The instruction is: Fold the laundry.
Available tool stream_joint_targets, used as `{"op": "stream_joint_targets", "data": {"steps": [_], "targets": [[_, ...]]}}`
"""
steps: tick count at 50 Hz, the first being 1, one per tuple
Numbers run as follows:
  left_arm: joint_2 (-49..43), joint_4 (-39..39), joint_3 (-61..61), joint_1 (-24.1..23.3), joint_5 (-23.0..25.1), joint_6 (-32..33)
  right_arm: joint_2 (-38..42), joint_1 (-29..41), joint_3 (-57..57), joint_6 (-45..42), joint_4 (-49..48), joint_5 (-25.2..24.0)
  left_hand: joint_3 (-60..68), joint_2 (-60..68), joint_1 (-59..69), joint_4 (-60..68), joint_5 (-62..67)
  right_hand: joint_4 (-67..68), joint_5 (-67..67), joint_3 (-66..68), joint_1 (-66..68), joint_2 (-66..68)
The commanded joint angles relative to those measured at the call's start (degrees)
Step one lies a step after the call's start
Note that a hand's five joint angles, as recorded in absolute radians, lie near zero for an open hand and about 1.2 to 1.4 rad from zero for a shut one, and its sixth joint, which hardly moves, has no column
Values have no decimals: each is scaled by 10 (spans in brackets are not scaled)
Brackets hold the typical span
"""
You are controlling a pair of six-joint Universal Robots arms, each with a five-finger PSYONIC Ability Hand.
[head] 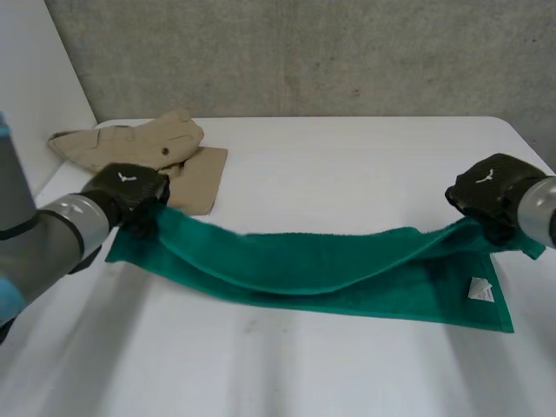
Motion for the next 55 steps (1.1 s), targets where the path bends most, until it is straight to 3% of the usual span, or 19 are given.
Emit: {"op": "stream_joint_targets", "data": {"steps": [1,7,9,12,17,21,29,36,43,49,55], "targets": [[-143,8,140,-11,-6,-8,142,24,-121,41,-99,34,117,115,162,111,146,117,132,123,231,125],[-178,74,293,-35,-19,-16,180,43,-272,108,-239,69,117,115,162,111,146,117,132,123,231,125],[-176,143,340,-40,-43,-37,180,48,-302,115,-277,70,117,115,162,111,146,117,132,123,231,125],[-166,236,365,-43,-69,-77,171,54,-337,132,-358,72,117,115,162,111,146,117,132,123,231,125],[-131,290,364,-45,-80,-130,136,66,-339,142,-435,82,117,115,162,111,146,117,132,123,231,125],[-121,287,326,-37,-78,-150,117,70,-307,145,-434,78,117,115,162,111,146,117,132,123,231,125],[-119,287,189,-32,-76,-152,96,63,-138,159,-430,63,117,115,162,111,146,117,132,123,231,125],[-124,288,51,-18,-72,-148,63,62,57,158,-430,-3,109,107,154,103,138,117,132,123,231,125],[-130,284,-32,-22,-72,-135,63,60,190,156,-429,-51,-44,-46,1,-50,-15,117,132,123,231,125],[-112,272,-99,-21,-72,-65,59,27,240,158,-430,-59,-320,-322,-275,-326,-291,117,132,123,231,125],[-34,270,-146,-18,-60,5,11,2,262,161,-430,-64,-416,-418,-371,-422,-387,117,132,123,231,125]]}}
